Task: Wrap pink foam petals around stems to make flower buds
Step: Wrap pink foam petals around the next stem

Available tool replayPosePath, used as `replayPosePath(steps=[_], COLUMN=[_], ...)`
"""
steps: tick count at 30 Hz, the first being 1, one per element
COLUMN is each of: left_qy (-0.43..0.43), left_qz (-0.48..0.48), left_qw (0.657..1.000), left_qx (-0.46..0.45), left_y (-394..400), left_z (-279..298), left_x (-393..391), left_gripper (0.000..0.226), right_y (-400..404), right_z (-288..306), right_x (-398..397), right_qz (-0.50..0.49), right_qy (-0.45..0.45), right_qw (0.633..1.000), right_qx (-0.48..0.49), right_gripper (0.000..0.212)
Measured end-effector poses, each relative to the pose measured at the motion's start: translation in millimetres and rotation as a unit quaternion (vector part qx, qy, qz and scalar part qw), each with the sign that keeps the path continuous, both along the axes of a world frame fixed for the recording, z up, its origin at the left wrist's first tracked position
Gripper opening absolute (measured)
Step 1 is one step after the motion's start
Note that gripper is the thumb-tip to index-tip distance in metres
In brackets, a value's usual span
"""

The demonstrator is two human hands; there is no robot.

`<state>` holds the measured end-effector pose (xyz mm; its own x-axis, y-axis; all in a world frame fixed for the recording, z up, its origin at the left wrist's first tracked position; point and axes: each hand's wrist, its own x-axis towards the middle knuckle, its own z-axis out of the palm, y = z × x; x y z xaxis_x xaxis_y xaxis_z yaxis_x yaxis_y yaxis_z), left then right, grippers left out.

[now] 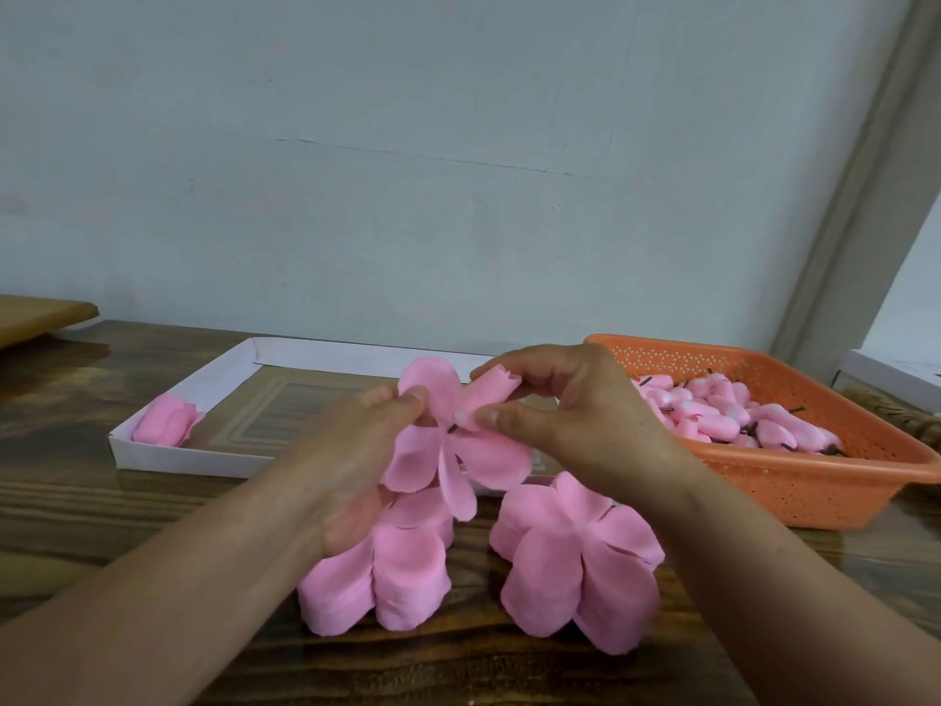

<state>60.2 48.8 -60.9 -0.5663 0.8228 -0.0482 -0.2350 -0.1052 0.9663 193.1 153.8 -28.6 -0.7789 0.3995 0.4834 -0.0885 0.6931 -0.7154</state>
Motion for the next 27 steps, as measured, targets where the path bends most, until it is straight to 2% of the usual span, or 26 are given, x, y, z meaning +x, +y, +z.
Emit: replayPosePath(steps=[5,10,15,19,22,27], left_qy=[-0.031,-0.044,-0.026,-0.023,-0.027,-0.026], left_qz=[-0.014,0.002,-0.008,-0.006,-0.019,-0.044], left_qw=[0.999,0.999,1.0,1.0,0.999,0.998], left_qx=[0.019,0.025,0.005,0.003,0.012,0.021], left_y=[0,-1,-2,-1,-1,-2], left_z=[-2,0,0,1,-1,-3], left_x=[1,3,2,3,3,2], left_gripper=[0.022,0.022,0.026,0.023,0.026,0.023], right_y=[-3,1,-3,-3,-5,-9], right_z=[-1,3,2,4,5,1], right_x=[-1,1,2,3,3,1], right_qz=[-0.021,-0.039,-0.026,-0.03,-0.022,-0.068], right_qy=[-0.025,-0.026,-0.028,-0.002,-0.026,-0.073], right_qw=[0.998,0.997,0.999,0.999,0.999,0.987], right_qx=[0.048,0.056,0.034,0.029,0.03,0.123], right_gripper=[0.011,0.011,0.023,0.008,0.011,0.009])
